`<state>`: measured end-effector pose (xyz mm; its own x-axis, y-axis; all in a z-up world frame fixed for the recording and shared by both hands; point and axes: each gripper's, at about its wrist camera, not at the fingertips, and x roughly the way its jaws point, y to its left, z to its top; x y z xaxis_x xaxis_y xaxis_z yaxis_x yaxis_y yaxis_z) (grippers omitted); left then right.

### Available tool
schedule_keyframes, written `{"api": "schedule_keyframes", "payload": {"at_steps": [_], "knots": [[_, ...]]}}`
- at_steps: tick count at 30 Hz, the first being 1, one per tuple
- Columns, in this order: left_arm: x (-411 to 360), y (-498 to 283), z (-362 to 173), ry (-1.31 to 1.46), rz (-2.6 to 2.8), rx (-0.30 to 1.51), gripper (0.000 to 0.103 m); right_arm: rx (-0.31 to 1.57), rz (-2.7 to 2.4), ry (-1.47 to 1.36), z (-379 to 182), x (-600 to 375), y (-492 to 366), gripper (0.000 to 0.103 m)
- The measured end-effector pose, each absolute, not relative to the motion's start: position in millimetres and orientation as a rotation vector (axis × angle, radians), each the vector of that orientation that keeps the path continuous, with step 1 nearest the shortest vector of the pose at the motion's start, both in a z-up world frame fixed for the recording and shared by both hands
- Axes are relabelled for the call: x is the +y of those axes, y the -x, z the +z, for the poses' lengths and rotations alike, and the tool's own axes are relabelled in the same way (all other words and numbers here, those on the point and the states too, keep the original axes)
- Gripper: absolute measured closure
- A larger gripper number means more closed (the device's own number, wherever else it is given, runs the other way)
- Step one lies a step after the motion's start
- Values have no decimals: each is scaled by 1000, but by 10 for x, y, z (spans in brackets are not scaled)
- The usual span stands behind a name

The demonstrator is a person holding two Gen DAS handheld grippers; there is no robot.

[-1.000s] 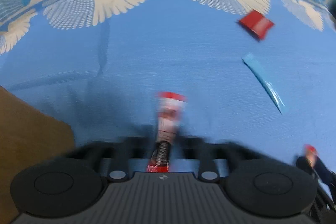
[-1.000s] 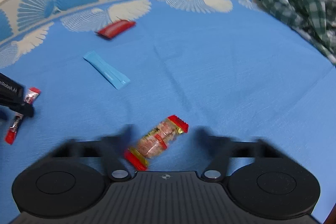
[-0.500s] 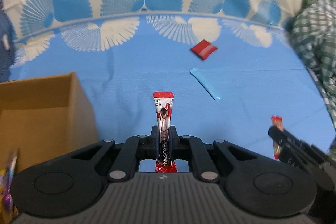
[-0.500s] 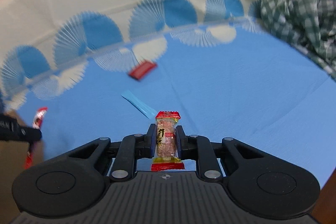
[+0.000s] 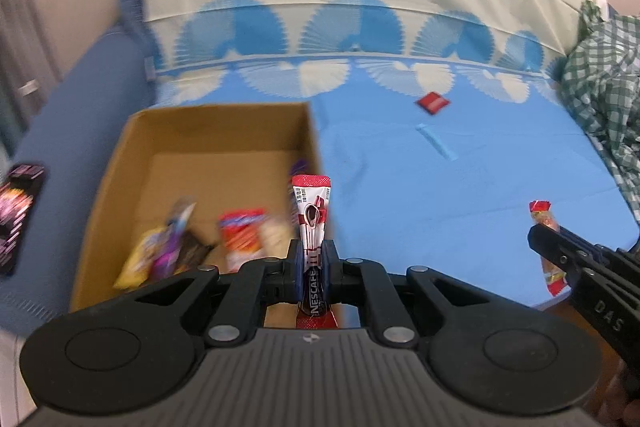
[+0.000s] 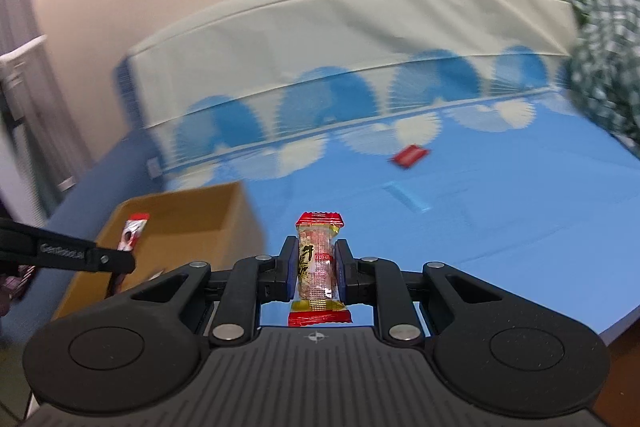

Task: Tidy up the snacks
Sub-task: 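Carry the Nescafé stick with the left tool while the right tool carries the red candy toward the box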

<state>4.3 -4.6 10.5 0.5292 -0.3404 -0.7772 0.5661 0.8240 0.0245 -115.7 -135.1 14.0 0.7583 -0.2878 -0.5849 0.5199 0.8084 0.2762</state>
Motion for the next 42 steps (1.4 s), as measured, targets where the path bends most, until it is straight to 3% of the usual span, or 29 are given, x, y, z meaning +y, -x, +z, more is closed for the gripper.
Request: {"api": "schedule_keyframes", "payload": {"at_steps": [8, 14, 42], "knots": [[1023, 416, 85, -248, -427, 877, 93, 602, -250, -384, 311, -395, 1335, 83], [1396, 670, 70, -201, -392, 868, 93, 607, -183, -307, 432, -31, 1393, 83], [1449, 647, 87, -173, -411, 853, 93, 632, -195, -261, 475, 88, 1375, 83]]}}
